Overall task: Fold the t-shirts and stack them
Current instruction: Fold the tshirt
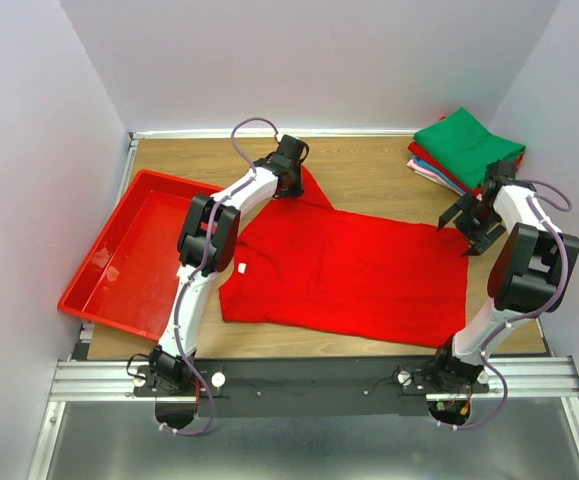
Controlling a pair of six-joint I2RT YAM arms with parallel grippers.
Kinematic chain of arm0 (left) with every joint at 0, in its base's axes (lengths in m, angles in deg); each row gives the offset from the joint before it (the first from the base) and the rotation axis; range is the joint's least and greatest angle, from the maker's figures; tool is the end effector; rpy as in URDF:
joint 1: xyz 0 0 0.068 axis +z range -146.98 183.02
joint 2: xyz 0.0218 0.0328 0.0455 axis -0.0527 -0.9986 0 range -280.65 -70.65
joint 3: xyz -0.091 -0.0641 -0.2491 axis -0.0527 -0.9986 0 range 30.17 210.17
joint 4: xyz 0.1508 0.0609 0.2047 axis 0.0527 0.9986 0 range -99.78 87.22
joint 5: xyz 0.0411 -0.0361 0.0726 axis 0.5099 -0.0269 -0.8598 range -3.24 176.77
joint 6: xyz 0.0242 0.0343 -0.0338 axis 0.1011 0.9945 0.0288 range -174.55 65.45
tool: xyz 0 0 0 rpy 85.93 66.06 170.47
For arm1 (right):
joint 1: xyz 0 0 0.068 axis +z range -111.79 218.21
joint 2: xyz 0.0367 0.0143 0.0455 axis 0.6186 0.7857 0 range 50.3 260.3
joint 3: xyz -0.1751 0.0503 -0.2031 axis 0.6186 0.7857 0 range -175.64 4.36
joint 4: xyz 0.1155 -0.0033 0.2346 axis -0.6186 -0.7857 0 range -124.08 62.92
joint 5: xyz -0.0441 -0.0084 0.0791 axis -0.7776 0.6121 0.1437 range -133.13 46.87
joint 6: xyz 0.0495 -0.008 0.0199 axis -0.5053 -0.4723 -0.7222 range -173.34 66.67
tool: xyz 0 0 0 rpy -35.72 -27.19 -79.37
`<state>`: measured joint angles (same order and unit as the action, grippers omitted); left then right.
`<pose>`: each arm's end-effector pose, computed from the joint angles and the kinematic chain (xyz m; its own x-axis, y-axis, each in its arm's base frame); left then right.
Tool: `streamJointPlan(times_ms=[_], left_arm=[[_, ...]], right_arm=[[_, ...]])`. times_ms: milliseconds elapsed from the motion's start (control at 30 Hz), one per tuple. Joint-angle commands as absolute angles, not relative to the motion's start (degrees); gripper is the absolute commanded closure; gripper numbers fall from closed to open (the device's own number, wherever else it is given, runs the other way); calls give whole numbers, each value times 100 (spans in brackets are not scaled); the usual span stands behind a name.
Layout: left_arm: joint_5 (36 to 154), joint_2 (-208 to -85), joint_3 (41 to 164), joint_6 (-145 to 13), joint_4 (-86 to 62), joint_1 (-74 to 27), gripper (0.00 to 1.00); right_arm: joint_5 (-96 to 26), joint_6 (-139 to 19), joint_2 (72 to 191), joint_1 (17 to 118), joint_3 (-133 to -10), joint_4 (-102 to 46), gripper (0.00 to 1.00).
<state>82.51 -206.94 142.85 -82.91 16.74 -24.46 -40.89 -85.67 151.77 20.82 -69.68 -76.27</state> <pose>0.4711 -0.2420 0.1688 -0.7977 -0.1190 -0.5912 0.0445 0.9661 -0.2545 0.3278 -0.1011 0.2060 -0.6293 0.7572 -0.1751 0.7416 0.6524 0.1560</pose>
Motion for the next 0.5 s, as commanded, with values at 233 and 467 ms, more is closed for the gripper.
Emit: streamJointPlan(times_ms=[233, 467], left_arm=[[8386, -20662, 14381, -8223, 1641, -2449, 89], [8439, -20513, 14512, -8250, 1676, -2449, 100]], right_arm=[[-4023, -8436, 15356, 1792, -6868, -7489, 5], [-4287, -8234, 15541, 1580, -7078, -7261, 5]])
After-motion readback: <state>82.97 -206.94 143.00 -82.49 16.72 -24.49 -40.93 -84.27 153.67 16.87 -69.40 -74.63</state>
